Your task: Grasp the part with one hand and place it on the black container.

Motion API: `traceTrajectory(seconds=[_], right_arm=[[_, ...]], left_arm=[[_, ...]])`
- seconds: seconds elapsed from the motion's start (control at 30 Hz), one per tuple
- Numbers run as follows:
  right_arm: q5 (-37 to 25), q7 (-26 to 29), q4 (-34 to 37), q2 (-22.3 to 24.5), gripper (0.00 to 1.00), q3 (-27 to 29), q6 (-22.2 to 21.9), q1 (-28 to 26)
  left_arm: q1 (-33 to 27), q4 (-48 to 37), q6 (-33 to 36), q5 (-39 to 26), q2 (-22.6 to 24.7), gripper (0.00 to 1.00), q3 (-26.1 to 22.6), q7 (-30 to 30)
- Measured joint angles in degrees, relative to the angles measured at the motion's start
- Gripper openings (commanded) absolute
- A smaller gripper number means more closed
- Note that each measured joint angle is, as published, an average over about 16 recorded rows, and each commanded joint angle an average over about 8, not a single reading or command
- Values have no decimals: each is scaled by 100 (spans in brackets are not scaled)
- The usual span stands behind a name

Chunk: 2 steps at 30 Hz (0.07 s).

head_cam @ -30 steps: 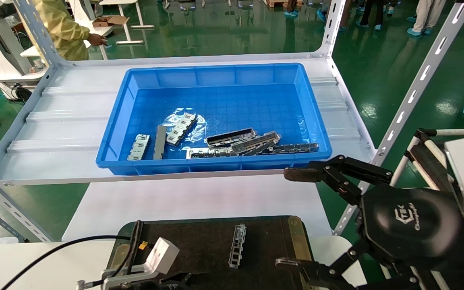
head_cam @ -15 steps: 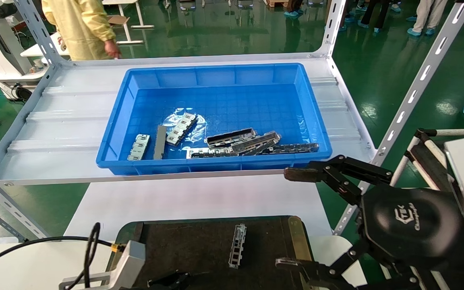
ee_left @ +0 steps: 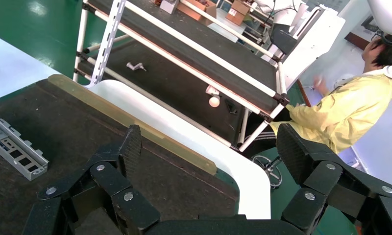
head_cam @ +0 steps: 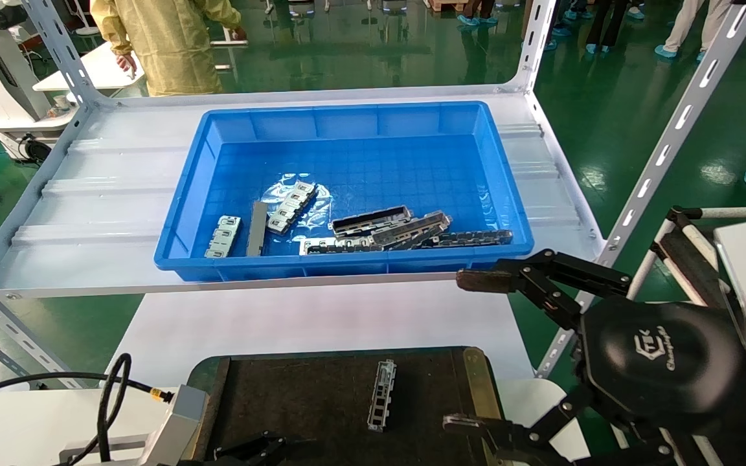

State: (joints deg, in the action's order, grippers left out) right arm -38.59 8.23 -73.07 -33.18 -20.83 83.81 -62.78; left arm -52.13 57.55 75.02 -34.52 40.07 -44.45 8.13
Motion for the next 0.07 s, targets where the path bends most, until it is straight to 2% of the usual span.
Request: traceTrajectory(seconds=[0.07], right_arm=[[0, 0, 0, 0, 100, 0, 0, 0]], left_arm=[[-8, -16, 41, 8, -13, 100, 6, -11]])
